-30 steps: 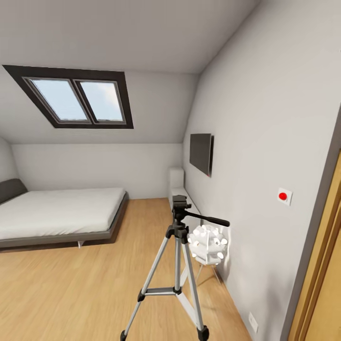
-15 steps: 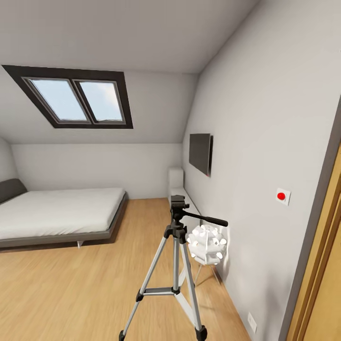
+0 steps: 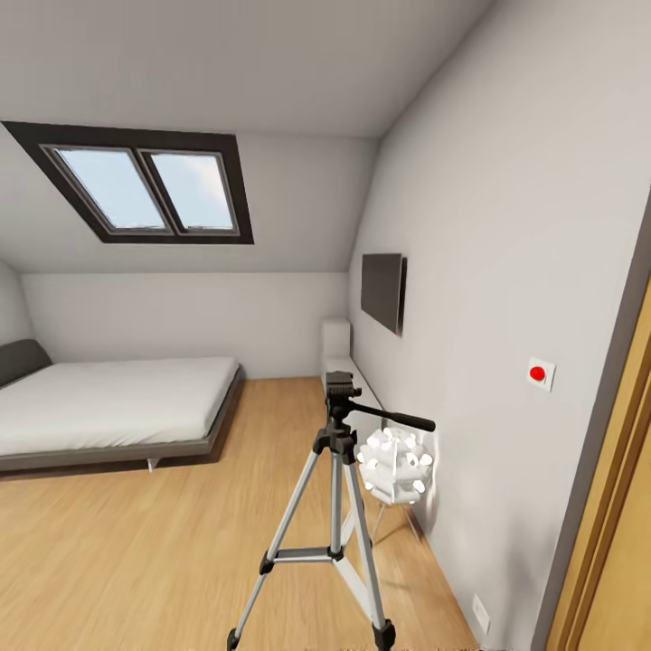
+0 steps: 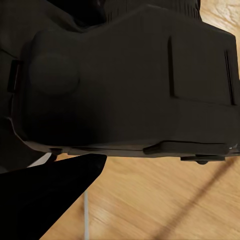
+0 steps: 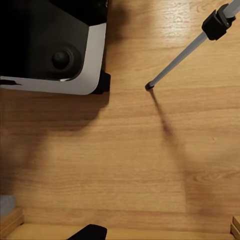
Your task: Attach the digital camera to the camera tripod in the bedroom.
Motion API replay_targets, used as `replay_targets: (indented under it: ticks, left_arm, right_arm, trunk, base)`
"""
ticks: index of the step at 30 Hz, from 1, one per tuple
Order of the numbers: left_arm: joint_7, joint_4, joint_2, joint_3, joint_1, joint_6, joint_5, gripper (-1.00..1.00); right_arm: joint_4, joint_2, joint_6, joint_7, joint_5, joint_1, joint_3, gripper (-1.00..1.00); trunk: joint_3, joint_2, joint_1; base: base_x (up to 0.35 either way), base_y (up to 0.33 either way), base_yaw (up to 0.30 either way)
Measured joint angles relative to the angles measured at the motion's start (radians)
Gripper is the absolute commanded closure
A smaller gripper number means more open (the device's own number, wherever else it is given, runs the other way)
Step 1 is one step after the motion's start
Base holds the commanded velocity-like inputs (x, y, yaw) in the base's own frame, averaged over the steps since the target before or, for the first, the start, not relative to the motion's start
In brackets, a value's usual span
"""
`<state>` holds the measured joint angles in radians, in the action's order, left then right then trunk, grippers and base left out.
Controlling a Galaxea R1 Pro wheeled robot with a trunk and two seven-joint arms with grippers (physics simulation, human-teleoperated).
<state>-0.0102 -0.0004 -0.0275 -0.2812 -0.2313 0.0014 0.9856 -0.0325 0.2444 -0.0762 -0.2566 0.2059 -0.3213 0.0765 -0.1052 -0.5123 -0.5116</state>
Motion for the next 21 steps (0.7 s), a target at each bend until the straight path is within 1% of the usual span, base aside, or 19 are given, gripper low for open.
replay_targets:
  ticks: [11, 17, 20, 21]
  left_arm:
    - [0.0, 0.0, 0.006, 0.0, 0.0, 0.0, 0.001, 1.0]
    - [-0.002, 0.0, 0.008, -0.001, 0.0, 0.002, -0.009, 1.0]
    - [-0.004, 0.0, 0.015, -0.002, 0.0, 0.006, -0.02, 1.0]
    - [-0.006, 0.0, 0.026, -0.003, 0.0, 0.008, -0.048, 1.0]
  right_arm:
    - [0.0, 0.005, 0.001, 0.001, 0.0, 0.0, 0.0, -1.0]
    - [0.0, 0.006, 0.001, 0.005, 0.001, 0.0, 0.0, -1.0]
    - [0.0, 0.004, -0.001, 0.006, 0.0, 0.0, 0.0, -1.0]
    - [-0.001, 0.002, -0.005, 0.006, 0.0, 0.002, 0.0, -1.0]
  trunk:
    - [0.016, 0.0, 0.0]
    - [0.026, 0.0, 0.0]
    - [0.031, 0.0, 0.0]
    - [0.032, 0.0, 0.0]
  base:
    - [0.0, 0.0, 0.0]
    - [0.0, 0.0, 0.0]
    - [0.0, 0.0, 0.0]
    - [0.0, 0.0, 0.0]
